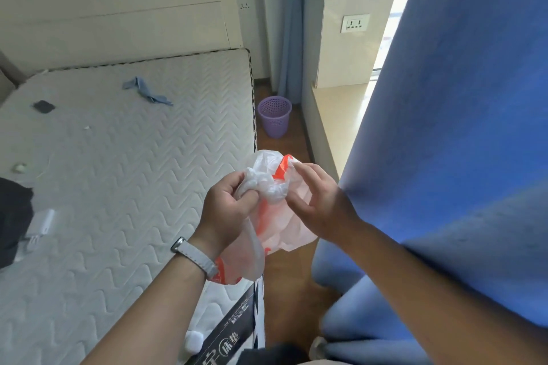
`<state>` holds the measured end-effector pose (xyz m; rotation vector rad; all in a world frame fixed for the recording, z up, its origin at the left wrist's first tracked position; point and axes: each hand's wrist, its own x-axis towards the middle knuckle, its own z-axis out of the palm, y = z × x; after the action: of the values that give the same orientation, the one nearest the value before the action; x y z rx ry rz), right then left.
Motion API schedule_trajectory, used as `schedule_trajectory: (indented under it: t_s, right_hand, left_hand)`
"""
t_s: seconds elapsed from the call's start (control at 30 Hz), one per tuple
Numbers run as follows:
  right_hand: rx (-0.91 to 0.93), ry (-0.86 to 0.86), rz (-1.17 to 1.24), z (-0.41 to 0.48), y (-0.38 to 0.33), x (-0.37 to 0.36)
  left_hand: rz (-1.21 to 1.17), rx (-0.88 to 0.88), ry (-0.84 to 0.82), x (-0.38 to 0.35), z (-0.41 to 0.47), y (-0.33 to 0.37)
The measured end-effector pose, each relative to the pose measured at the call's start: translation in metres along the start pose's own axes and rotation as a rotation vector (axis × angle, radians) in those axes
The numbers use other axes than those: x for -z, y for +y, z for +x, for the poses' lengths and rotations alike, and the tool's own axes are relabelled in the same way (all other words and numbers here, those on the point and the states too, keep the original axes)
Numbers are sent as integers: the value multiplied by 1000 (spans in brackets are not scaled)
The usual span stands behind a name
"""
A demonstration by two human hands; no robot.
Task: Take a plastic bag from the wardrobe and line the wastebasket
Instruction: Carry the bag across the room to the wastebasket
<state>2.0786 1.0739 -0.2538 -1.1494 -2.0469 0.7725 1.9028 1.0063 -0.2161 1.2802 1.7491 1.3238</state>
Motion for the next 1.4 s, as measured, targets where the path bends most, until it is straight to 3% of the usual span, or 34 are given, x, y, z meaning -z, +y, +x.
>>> schedule_trajectory:
  t_s: [0.4,0.87,1.4]
  right_hand:
    - [-62,7,-72,98,50,-10]
    - [-201,-108,-212,329,109,-68]
    - [-213,-131,-134,516,192,-78]
  left_hand:
    - [-10,-5,-46,-30,114,-17]
    - [-15,76,-155,-33,368,-81]
    - [-23,173,-202,-67,564,-103]
